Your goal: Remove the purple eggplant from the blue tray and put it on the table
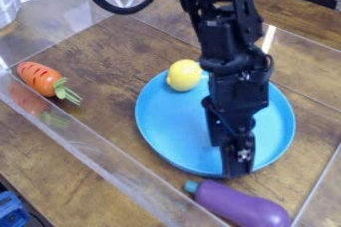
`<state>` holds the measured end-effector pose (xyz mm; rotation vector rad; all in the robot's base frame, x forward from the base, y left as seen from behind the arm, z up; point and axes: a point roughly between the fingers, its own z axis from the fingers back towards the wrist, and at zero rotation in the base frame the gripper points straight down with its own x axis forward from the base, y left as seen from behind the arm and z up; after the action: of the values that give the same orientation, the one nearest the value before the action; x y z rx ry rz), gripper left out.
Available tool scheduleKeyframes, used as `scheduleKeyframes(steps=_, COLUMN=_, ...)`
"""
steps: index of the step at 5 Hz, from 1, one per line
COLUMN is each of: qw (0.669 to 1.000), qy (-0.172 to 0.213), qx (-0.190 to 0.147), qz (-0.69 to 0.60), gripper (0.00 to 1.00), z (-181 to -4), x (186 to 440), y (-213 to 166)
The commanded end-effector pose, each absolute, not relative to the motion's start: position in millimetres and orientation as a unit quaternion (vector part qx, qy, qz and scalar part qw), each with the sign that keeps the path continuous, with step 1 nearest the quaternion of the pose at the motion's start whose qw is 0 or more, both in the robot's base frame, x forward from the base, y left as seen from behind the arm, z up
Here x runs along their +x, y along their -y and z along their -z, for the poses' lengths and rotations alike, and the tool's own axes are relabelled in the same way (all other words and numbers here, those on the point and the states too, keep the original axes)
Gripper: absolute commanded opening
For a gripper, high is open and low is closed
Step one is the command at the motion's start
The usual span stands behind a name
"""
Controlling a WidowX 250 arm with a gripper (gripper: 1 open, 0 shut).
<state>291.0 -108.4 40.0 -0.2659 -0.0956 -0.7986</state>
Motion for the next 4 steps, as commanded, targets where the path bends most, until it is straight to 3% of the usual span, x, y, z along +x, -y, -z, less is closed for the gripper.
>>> scheduleKeyframes(steps=1, qw=0.911, qy=0.078, qx=-0.124, qz=0.385, gripper=1.0, z=-50.2, x=305, y=112)
scheduleKeyframes(steps=3, qw=0.907, qy=0.079, qx=-0.124, qz=0.394, gripper=1.0, z=-39.1, x=318, y=140)
scheduleKeyframes(steps=4, qw=0.903, qy=0.082, qx=-0.125, qz=0.402, gripper=0.0, z=-35.6, x=326, y=156)
